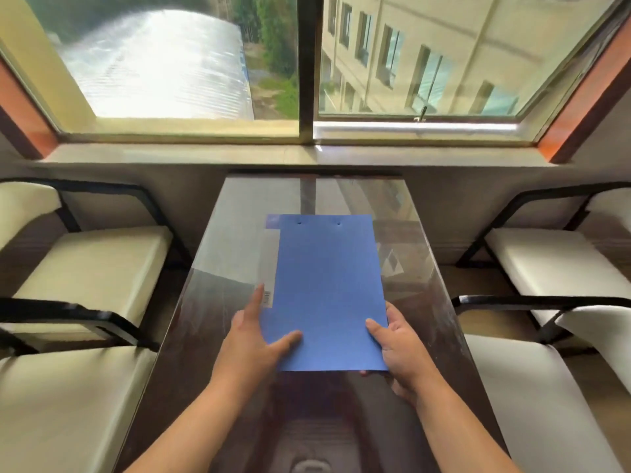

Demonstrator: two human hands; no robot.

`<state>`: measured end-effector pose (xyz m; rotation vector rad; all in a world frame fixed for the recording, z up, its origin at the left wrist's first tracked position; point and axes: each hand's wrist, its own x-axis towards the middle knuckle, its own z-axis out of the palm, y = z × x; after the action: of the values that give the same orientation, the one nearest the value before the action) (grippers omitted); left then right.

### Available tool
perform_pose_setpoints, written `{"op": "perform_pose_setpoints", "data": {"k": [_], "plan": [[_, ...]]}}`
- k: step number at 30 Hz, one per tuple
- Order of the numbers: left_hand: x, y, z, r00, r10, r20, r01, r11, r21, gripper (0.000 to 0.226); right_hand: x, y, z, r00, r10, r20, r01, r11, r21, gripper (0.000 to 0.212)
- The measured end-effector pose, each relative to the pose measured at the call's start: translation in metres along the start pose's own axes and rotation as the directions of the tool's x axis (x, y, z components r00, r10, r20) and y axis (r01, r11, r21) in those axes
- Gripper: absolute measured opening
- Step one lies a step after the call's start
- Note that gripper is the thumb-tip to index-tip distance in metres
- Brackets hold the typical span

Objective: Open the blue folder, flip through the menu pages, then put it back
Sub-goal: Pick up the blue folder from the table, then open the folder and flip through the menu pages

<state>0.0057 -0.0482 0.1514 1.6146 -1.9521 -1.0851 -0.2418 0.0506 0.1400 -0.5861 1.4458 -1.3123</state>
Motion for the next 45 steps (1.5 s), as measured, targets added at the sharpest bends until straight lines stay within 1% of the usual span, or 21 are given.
{"op": "perform_pose_setpoints", "data": {"k": [2, 4, 7, 10, 14, 17, 19, 21, 23, 25, 27, 29, 30, 32, 34, 35, 37, 39, 42, 44, 45], "plan": [[-0.012, 0.014, -0.016, 0.997, 0.046, 0.054, -0.054, 0.983, 0.178, 0.133, -0.006, -0.02, 0.005, 0.999, -0.049, 0.024, 0.049, 0.999, 0.011, 0.036], [-0.02, 0.023, -0.028, 0.993, 0.099, 0.063, -0.114, 0.95, 0.29, 0.148, -0.012, -0.036, 0.008, 0.994, -0.086, 0.065, 0.083, 0.995, 0.046, 0.039], [-0.026, 0.037, -0.044, 0.985, 0.155, 0.071, -0.17, 0.916, 0.363, 0.154, -0.018, -0.052, 0.008, 0.987, -0.112, 0.113, 0.104, 0.992, 0.074, 0.037], [-0.028, 0.045, -0.053, 0.981, 0.182, 0.068, -0.194, 0.913, 0.36, 0.155, -0.018, -0.058, 0.007, 0.985, -0.111, 0.13, 0.096, 0.989, 0.112, 0.042], [-0.025, 0.041, -0.055, 0.965, 0.259, 0.047, -0.258, 0.894, 0.366, 0.149, -0.015, -0.059, 0.002, 0.981, -0.096, 0.166, 0.066, 0.982, 0.177, 0.039], [-0.024, 0.036, -0.051, 0.946, 0.323, 0.019, -0.306, 0.875, 0.374, 0.139, -0.009, -0.054, -0.007, 0.975, -0.025, 0.219, -0.025, 0.975, 0.221, 0.042], [-0.024, 0.033, -0.05, 0.93, 0.368, 0.008, -0.343, 0.858, 0.381, 0.134, -0.006, -0.052, -0.013, 0.967, 0.049, 0.249, -0.108, 0.968, 0.229, 0.056], [-0.024, 0.028, -0.047, 0.912, 0.41, -0.001, -0.376, 0.839, 0.393, 0.129, -0.006, -0.051, -0.015, 0.97, 0.088, 0.228, -0.131, 0.975, 0.18, 0.067], [-0.024, 0.025, -0.045, 0.904, 0.428, -0.015, -0.39, 0.837, 0.383, 0.122, -0.006, -0.052, -0.014, 0.982, 0.07, 0.173, -0.092, 0.988, 0.122, 0.057], [-0.024, 0.026, -0.043, 0.895, 0.444, -0.05, -0.403, 0.85, 0.341, 0.113, -0.006, -0.052, -0.012, 0.988, -0.027, 0.151, 0.009, 0.992, 0.122, 0.046], [-0.026, 0.026, -0.043, 0.875, 0.466, -0.132, -0.425, 0.87, 0.252, 0.103, -0.005, -0.053, -0.011, 0.99, -0.082, 0.118, 0.061, 0.984, 0.17, 0.053], [-0.028, 0.025, -0.04, 0.875, 0.413, -0.254, -0.385, 0.91, 0.156, 0.095, -0.006, -0.055, -0.012, 0.988, -0.105, 0.115, 0.079, 0.974, 0.213, 0.057], [-0.03, 0.025, -0.037, 0.88, 0.354, -0.315, -0.342, 0.935, 0.096, 0.091, -0.004, -0.053, -0.014, 0.987, -0.109, 0.117, 0.078, 0.967, 0.242, 0.049], [-0.029, 0.026, -0.031, 0.902, 0.111, -0.416, -0.198, 0.965, -0.17, 0.081, -0.001, -0.048, -0.019, 0.99, -0.106, 0.093, 0.073, 0.95, 0.303, 0.032], [-0.024, 0.025, -0.026, 0.899, -0.183, -0.397, -0.05, 0.859, -0.509, 0.065, 0.001, -0.047, -0.021, 0.992, -0.105, 0.066, 0.077, 0.941, 0.328, 0.027], [-0.021, 0.024, -0.024, 0.895, -0.258, -0.365, -0.015, 0.798, -0.602, 0.054, 0.003, -0.049, -0.022, 0.992, -0.109, 0.061, 0.083, 0.94, 0.331, 0.025], [-0.016, 0.019, -0.025, 0.9, -0.297, -0.319, 0.007, 0.741, -0.671, 0.04, 0.004, -0.055, -0.021, 0.991, -0.119, 0.055, 0.094, 0.939, 0.331, 0.024], [-0.011, 0.013, -0.026, 0.908, -0.303, -0.29, 0.015, 0.714, -0.7, 0.037, 0.007, -0.061, -0.02, 0.99, -0.123, 0.069, 0.096, 0.946, 0.311, 0.024], [-0.005, 0.003, -0.025, 0.916, -0.309, -0.255, 0.052, 0.723, -0.689, 0.051, 0.011, -0.064, -0.018, 0.991, -0.11, 0.075, 0.084, 0.952, 0.294, 0.03], [-0.006, 0.001, -0.027, 0.897, -0.308, -0.316, 0.045, 0.775, -0.63, 0.067, 0.011, -0.064, -0.017, 0.991, -0.116, 0.067, 0.09, 0.946, 0.312, 0.035], [-0.006, 0.001, -0.03, 0.874, -0.304, -0.378, 0.016, 0.797, -0.604, 0.067, 0.011, -0.065, -0.016, 0.99, -0.123, 0.073, 0.093, 0.94, 0.328, 0.031]]}}
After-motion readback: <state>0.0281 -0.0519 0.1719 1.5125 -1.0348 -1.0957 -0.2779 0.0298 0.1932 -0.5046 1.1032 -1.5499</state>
